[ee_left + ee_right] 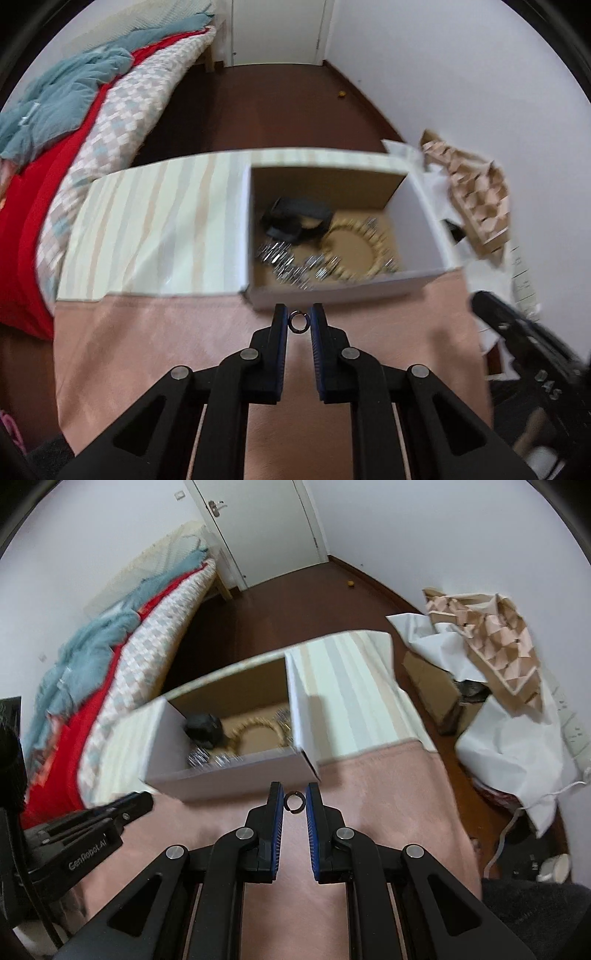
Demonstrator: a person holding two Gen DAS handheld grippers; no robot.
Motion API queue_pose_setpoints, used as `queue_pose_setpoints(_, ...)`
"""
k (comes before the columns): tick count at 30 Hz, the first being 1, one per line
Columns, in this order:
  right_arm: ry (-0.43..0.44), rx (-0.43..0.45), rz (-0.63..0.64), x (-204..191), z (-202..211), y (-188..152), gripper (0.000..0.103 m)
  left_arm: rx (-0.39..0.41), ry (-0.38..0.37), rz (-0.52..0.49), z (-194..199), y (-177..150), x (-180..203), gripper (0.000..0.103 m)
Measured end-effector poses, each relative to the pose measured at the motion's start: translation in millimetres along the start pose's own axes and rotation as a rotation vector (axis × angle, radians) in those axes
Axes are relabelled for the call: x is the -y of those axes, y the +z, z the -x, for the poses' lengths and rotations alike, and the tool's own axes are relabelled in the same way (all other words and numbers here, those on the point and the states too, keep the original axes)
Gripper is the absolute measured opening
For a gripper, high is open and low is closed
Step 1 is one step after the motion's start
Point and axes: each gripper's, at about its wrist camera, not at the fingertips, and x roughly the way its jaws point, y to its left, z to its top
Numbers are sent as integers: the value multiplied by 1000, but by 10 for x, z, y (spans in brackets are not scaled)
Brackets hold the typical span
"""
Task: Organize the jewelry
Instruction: 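Carry both black rings into the white box and open both tools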
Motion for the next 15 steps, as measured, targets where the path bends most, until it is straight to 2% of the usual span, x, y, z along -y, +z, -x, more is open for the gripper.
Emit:
queue_pose_setpoints(5,147,-72,-70,5,-266,452,13,-60,-119,67,-158,387,-33,10)
queue_pose_setpoints(9,195,-145,-101,18,-539,702,13,-121,-178,117,-371,633,-26,10)
queue_pose_setpoints(15,246,-224,-166,78,-752,828,14,-167,-225,147,-530,855,58,11)
